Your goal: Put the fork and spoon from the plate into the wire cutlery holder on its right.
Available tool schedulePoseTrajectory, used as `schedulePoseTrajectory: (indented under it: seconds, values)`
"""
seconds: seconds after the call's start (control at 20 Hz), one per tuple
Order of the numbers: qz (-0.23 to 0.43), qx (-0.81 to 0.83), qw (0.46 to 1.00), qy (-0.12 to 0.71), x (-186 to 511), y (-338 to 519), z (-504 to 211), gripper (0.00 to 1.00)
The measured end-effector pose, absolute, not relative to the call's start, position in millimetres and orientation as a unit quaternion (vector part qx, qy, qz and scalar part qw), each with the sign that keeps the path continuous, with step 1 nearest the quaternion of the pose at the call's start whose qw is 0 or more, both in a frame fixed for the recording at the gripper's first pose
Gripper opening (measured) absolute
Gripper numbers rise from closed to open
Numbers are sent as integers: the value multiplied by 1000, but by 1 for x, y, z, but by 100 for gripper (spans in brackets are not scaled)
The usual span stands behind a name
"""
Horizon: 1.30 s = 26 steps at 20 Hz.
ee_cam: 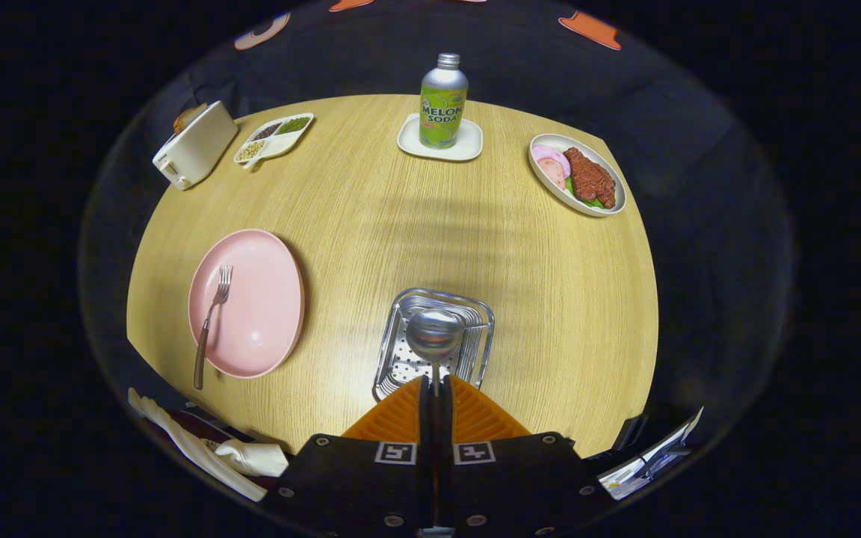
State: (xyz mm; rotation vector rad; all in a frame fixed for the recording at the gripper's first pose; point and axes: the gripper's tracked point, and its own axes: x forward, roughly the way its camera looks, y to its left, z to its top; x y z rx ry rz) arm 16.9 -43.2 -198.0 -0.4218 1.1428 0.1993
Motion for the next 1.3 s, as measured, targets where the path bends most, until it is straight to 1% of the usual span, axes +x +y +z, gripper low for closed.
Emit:
schedulePoseTrajectory:
  seconds: [0.4,0.5,0.75,0.8,0.85,0.95,1.0,1.05,1.1,1.2,1.25,1.3]
  values:
    - [84,-206,793,567,24,-44,-215,4]
    - [88,-201,795,566,26,-41,-215,8]
    - [90,-186,812,546,29,-37,-199,12]
    - [91,-184,818,538,29,-36,-193,16]
    - [92,-179,823,531,30,-34,-187,17]
    - [96,-171,836,513,30,-31,-175,27]
    - [98,-173,843,501,31,-29,-168,36]
    - [97,-177,847,491,31,-28,-162,42]
    - [98,-179,853,481,32,-27,-157,56]
    - [101,-176,864,462,30,-21,-146,68]
    - [104,-169,869,454,30,-15,-142,71]
    - [108,-161,875,444,29,-10,-138,80]
